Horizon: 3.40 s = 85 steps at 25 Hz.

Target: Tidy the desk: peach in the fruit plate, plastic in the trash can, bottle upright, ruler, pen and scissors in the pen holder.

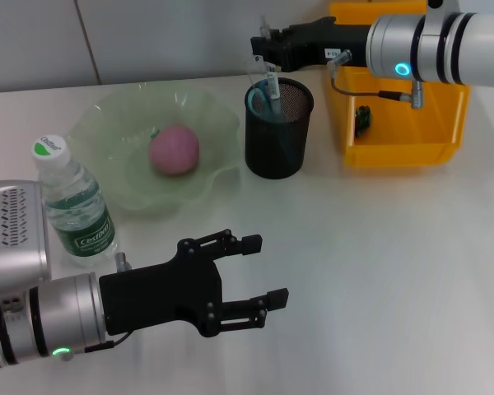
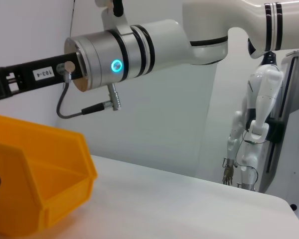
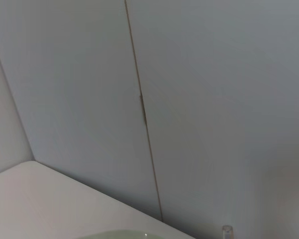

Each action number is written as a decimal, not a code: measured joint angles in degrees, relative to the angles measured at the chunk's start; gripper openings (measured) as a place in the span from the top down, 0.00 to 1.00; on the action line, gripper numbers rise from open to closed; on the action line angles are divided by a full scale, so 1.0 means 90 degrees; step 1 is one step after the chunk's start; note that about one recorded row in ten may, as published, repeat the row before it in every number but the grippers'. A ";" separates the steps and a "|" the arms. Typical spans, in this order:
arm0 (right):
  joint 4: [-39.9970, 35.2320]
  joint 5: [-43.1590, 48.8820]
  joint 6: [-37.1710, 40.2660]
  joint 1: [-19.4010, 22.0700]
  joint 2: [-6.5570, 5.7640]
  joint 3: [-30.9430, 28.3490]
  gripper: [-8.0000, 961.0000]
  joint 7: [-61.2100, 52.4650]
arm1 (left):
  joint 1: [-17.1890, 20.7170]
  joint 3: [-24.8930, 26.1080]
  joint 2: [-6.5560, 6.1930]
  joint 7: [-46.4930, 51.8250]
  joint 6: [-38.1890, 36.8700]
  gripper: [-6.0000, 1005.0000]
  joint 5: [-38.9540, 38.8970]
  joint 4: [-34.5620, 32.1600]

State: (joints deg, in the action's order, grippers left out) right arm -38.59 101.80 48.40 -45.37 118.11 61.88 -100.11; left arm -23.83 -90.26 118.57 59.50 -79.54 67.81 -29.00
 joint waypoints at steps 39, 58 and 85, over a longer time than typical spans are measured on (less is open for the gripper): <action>-0.0482 0.0138 0.5287 0.2173 -0.0519 -0.0334 0.20 0.0628 | 0.0142 0.0594 -0.0380 0.0452 -0.0733 0.19 0.0041 0.0263; 0.0810 0.0401 0.5497 0.2544 -0.0572 -0.0938 0.20 0.2538 | -0.0131 0.1197 -0.0620 0.0912 -0.1234 0.19 0.1189 0.0639; 0.0770 0.0358 0.5600 0.2505 -0.0496 -0.0977 0.20 0.2516 | -0.0180 0.1198 -0.0728 0.0899 -0.1382 0.19 0.1215 0.0622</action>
State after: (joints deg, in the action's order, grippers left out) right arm -31.66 105.02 98.80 -22.83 113.64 53.09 -77.46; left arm -25.45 -79.48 112.02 67.59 -91.97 78.75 -23.41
